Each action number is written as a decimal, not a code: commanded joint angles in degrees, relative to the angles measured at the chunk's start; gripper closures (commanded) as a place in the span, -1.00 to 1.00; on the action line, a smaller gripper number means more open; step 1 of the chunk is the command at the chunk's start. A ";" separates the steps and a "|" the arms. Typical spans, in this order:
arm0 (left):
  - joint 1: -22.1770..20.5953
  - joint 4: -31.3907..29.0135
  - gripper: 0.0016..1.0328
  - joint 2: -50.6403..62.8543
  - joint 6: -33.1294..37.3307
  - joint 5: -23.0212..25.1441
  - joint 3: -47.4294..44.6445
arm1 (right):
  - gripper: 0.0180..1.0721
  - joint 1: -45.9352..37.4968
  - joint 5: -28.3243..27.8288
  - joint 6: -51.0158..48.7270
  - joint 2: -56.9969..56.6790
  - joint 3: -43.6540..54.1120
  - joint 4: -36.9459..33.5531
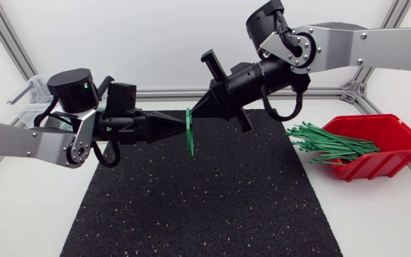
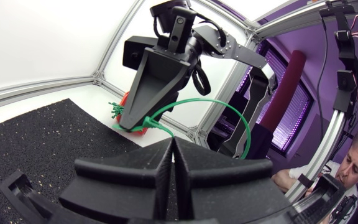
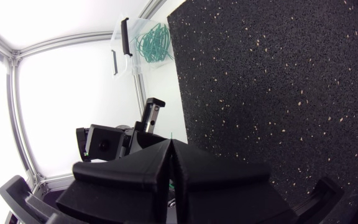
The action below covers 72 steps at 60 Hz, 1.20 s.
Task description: Take a green cable tie from the red box, thread the tail through the head to close it, then place it in the transparent bin on the left.
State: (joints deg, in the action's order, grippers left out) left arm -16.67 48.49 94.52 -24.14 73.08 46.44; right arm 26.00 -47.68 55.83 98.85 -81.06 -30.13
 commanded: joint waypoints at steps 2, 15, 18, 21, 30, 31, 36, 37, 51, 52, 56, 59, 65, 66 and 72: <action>-1.18 0.90 0.94 -3.29 -0.03 0.93 -1.08 | 0.89 -1.21 0.40 -2.13 3.98 -1.38 -1.07; -1.88 0.82 0.94 -5.40 -0.20 0.93 -2.05 | 0.89 -2.62 1.27 -3.10 8.55 -3.41 -0.81; -1.79 0.82 0.94 -5.40 -0.20 0.93 -2.14 | 0.89 -2.71 1.27 -3.10 8.91 -3.76 -0.81; -1.70 0.82 0.94 -5.40 -0.20 0.93 -2.14 | 0.89 -2.80 1.71 -3.19 9.52 -3.93 -0.81; -1.62 0.82 0.94 -5.49 -0.20 0.93 -1.96 | 0.89 -2.71 2.07 -3.54 9.87 -3.85 -0.72; -1.62 0.82 0.94 -5.49 -0.20 0.93 -1.96 | 0.89 -2.62 2.07 -3.54 9.61 -3.76 -0.81; -1.35 0.82 0.93 -5.14 -0.20 0.93 -1.61 | 0.89 -1.74 3.03 -3.63 7.24 -2.35 -0.28; -1.26 0.82 0.94 -5.05 -0.20 0.93 -1.61 | 0.88 -1.48 3.38 -3.63 6.71 -2.00 -0.02; 0.49 0.38 0.94 -3.38 -0.38 0.84 0.50 | -0.05 0.98 8.92 -5.30 0.64 1.34 1.83; 0.58 0.20 0.93 -3.20 -0.64 0.75 0.76 | -0.08 0.98 9.45 -5.38 0.38 1.43 1.74; 0.76 -0.24 0.93 -2.76 -1.00 0.31 1.38 | -0.18 0.98 12.35 -6.44 -0.41 1.52 0.77; 1.02 -0.50 0.93 -2.50 -1.26 0.13 1.82 | -0.32 0.72 13.58 -7.76 -1.11 1.69 -0.02; 1.20 -2.17 0.93 -2.24 -1.35 -0.92 2.96 | -0.40 0.19 20.26 -10.48 -2.17 2.66 -0.81; 1.29 -2.43 0.93 -2.24 -1.35 -0.92 3.14 | -0.44 0.19 21.31 -11.10 -2.26 2.83 -0.90; 1.37 -3.75 0.93 -2.32 -1.26 -1.80 3.84 | -0.44 0.46 28.96 -15.14 -3.14 3.89 -1.95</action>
State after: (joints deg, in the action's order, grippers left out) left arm -15.77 45.25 91.66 -24.40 71.53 48.31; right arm 26.52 -21.98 44.47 97.21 -79.20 -30.98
